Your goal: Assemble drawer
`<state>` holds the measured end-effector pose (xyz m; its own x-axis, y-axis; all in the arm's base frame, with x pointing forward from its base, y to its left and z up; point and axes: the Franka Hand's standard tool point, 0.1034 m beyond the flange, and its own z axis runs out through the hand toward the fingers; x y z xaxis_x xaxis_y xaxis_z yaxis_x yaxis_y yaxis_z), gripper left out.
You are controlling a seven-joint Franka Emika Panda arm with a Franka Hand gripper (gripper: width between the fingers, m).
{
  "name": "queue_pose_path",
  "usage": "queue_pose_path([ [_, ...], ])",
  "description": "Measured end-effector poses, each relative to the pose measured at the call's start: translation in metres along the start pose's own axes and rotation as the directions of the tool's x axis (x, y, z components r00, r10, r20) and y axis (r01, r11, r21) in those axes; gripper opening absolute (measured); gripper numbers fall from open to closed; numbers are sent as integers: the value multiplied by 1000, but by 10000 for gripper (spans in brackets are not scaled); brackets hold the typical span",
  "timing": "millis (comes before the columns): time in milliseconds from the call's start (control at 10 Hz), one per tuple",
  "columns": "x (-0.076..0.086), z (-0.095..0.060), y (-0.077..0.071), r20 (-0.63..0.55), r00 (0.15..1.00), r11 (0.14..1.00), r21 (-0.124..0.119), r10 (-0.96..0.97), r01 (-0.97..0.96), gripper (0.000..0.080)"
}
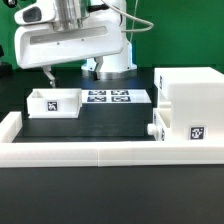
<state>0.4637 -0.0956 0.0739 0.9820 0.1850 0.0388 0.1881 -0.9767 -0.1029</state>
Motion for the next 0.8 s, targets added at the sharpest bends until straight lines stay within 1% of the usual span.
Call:
queue_pose_path([
  [100, -4, 4, 1, -17, 998, 998, -16, 59, -60, 649],
  [200, -10, 8, -1, -24, 997, 997, -25, 68, -68, 649],
  [300, -23, 15, -4, -25, 997, 997, -31, 70, -71, 649],
  [400, -32, 19, -3, -15, 997, 996, -31, 77, -78, 649],
  [600, -46, 28, 0, -4, 996, 996, -32, 84, -84, 649],
  [700, -49, 30, 0, -1, 996, 995, -32, 90, -90, 649],
  [800, -49, 30, 0, -1, 996, 995, -32, 90, -90, 649],
])
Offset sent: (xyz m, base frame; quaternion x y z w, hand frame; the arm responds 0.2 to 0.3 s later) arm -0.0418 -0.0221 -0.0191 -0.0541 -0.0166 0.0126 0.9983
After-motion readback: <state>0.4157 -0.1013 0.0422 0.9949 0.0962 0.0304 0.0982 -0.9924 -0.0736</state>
